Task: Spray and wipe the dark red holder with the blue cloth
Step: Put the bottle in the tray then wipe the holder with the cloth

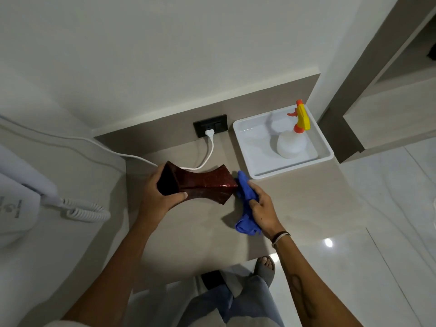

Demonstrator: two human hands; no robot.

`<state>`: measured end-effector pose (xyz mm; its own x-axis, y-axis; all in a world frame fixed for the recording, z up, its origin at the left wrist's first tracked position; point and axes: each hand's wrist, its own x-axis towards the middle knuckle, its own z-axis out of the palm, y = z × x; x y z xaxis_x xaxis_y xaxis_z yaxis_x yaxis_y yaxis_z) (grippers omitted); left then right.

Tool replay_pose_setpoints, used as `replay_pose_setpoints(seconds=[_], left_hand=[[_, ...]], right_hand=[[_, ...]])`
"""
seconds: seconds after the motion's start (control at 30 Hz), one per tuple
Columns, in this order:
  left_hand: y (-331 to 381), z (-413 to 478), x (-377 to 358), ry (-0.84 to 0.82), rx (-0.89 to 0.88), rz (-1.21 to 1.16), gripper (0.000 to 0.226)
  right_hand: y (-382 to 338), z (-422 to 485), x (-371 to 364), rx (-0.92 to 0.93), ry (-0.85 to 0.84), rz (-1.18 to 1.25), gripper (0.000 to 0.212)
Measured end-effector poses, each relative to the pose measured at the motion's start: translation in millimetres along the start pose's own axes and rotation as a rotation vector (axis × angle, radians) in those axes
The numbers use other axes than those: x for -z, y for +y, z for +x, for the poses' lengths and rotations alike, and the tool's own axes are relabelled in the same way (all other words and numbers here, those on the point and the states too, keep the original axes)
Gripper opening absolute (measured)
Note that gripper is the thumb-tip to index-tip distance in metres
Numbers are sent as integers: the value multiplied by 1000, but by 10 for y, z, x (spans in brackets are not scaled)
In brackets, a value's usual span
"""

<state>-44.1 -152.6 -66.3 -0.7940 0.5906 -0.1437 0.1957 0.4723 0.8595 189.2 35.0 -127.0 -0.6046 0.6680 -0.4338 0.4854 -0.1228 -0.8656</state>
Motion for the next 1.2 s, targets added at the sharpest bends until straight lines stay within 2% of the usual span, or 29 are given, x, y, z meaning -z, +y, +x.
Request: replay_pose_setpoints(seconds=[0.13,0.23,0.33,0.43,0.53,0.6,0.73,0.87,0.93,1.1,1.2], left_hand=[[-5,58,-1,-11,140,-155,93],[23,87,-12,8,184,-129,93],[78,63,43,-88,202,-55,91],[107,-37,143,-250,157,-40,109],[111,-82,217,-311,51,85,102],[107,-78,239,-283,-10,166,103],[112,-68,273,-283,-146,319,123],[18,-105,217,-191,-179,355,125],[-3,-128,190,-130,-181,354,119],[10,-125,122,-58,-157,350,103],[23,-99,90,-19,-132,341,99]], right_hand=[[-82,-48,-176,-41,-53,233,69],[-226,24,-277,-48,-34,321,71],[-321,101,-281,-60,-6,289,66],[-364,157,-260,-43,2,216,62],[-380,156,-289,-28,-2,143,62],[-371,107,-345,-25,34,85,64],[-336,24,-494,39,111,8,68],[-300,-35,-586,147,178,-89,71],[-293,-65,-620,208,200,-171,76],[-305,-97,-727,315,134,-378,79],[-505,-160,-929,370,-18,-422,69]])
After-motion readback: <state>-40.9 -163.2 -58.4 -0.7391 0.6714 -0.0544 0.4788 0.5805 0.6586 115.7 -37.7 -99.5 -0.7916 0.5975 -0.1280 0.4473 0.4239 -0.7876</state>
